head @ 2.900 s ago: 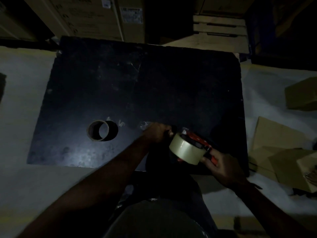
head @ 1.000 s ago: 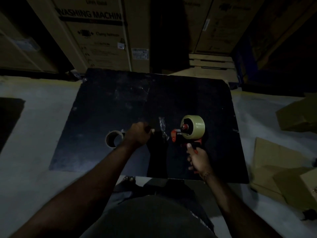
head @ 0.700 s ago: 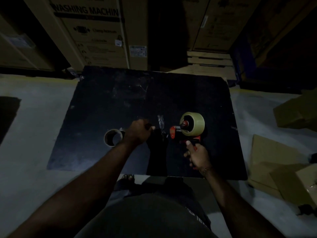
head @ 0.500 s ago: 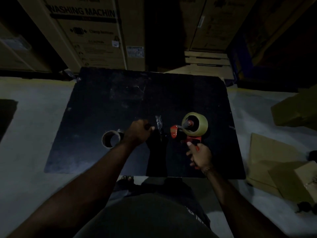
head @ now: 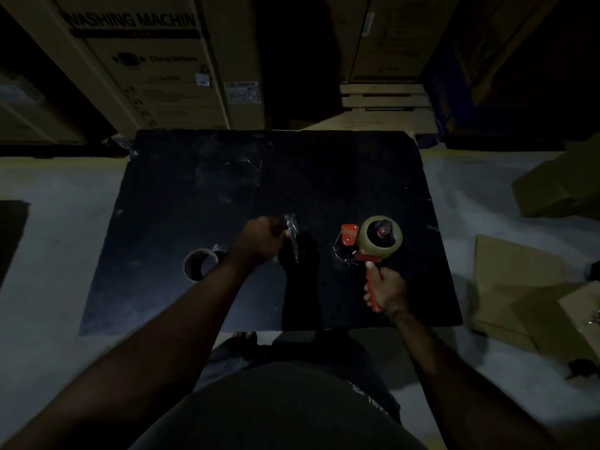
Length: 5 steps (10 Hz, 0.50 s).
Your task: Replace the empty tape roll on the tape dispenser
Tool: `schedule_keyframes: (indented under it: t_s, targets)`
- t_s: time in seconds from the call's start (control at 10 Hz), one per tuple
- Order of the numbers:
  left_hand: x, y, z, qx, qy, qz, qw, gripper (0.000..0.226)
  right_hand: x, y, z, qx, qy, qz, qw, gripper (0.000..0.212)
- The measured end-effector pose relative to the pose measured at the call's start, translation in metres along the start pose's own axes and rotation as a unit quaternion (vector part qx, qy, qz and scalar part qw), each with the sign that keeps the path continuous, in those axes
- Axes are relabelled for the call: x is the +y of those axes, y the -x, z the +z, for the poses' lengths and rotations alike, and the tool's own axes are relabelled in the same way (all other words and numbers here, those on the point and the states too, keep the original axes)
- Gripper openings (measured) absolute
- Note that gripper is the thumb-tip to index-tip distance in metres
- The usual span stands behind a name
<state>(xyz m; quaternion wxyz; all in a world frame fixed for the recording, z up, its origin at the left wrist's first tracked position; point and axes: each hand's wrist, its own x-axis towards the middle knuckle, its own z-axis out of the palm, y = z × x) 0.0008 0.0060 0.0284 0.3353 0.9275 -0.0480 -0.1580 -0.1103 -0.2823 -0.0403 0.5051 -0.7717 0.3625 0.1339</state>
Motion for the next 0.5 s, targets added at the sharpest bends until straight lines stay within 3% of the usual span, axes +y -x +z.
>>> schedule_keyframes:
  t_s: [0.3,0.4,0.5]
  targets:
    - [0.004,-0.005,0.003,-0.012,-0.026,0.013,0.999,0.020,-0.003,-0.004,-0.013,0.010,0.254,-0.089,0.963,0.061]
    - [0.005,-0.011,0.002,-0.012,-0.045,0.027,0.999,0.022,-0.018,0.000,-0.016,0.013,0.363,-0.059,0.930,0.065]
    - [0.008,-0.017,-0.004,-0.010,-0.032,-0.004,0.999,0.024,-0.050,0.011,-0.022,0.086,0.435,-0.026,0.896,0.052]
